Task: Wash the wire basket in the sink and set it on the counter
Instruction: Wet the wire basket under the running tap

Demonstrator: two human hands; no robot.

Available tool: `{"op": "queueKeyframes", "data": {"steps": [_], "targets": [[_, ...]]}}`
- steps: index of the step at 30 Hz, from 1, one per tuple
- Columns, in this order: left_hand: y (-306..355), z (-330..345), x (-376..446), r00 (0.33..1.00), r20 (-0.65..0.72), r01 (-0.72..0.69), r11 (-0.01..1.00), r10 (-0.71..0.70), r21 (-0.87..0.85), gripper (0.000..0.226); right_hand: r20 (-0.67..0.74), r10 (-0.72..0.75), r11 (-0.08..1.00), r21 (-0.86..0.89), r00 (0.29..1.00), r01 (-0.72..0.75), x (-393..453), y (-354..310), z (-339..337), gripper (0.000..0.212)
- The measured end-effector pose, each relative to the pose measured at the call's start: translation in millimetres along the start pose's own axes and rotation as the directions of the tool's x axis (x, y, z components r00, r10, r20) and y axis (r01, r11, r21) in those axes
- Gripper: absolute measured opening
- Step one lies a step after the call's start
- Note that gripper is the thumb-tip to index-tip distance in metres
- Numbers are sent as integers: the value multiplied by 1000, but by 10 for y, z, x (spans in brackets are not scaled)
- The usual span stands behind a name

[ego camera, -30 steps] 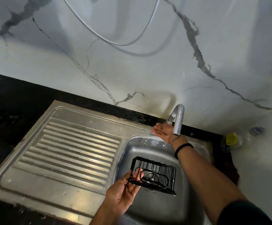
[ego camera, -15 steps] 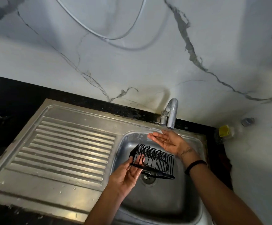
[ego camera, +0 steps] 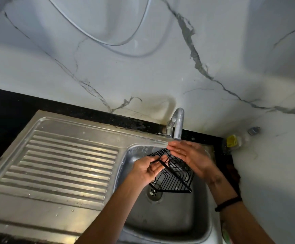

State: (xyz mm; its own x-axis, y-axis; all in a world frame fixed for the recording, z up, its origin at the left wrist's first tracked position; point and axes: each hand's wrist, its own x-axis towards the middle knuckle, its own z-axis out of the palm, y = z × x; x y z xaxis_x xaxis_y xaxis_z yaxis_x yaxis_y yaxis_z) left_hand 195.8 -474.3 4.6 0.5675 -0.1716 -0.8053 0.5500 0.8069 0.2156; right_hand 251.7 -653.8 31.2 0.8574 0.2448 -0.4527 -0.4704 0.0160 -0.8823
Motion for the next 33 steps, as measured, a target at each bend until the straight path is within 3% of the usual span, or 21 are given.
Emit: {"op": "queueKeyframes", "data": {"steps": [2,4,7,9,13,16,18,21,24,26,28,30,33], "targets": [[22,72,33,1000,6,-13,1000,13,28,26,-105,-154,948,-295,983,117,-144,37,-18,37],[21,128,32,1000,18,-17,998,16,59,24,-132,-241,854,-499,961,145,-245,36,-14,47],[18,187,23,1000,10,-13,994,12,110,22,-69,-278,595,-795,958,116,-297,-7,53,80],[31,199,26,1000,10,-4,992,3,124,21,-28,-252,446,-890,967,90,-265,23,72,99],[84,174,27,999,22,22,996,-24,86,19,-84,-97,453,-891,992,-31,-210,12,88,122],[101,157,47,999,32,30,997,-32,71,19,-77,-57,385,-921,995,-49,-186,12,122,123],[115,147,85,999,32,31,998,-32,51,22,-81,-61,414,-909,995,-48,-147,3,142,121],[158,82,83,999,44,20,999,-21,34,23,-52,-98,484,-875,994,2,-68,-22,155,106],[219,-145,101,999,-30,-18,990,23,143,25,-44,-131,506,-862,990,29,14,-57,134,79],[218,-338,171,979,-149,-72,927,136,369,41,-48,-133,515,-857,990,28,70,-77,115,74],[169,-452,202,948,-152,-141,798,278,585,49,-28,-126,511,-859,992,41,103,-99,102,83],[126,-446,204,918,-41,-260,676,395,689,47,1,-116,490,-870,993,58,109,-116,103,92],[45,-201,115,833,158,-435,452,530,779,38,28,-128,473,-877,991,86,72,-131,98,82]]}}
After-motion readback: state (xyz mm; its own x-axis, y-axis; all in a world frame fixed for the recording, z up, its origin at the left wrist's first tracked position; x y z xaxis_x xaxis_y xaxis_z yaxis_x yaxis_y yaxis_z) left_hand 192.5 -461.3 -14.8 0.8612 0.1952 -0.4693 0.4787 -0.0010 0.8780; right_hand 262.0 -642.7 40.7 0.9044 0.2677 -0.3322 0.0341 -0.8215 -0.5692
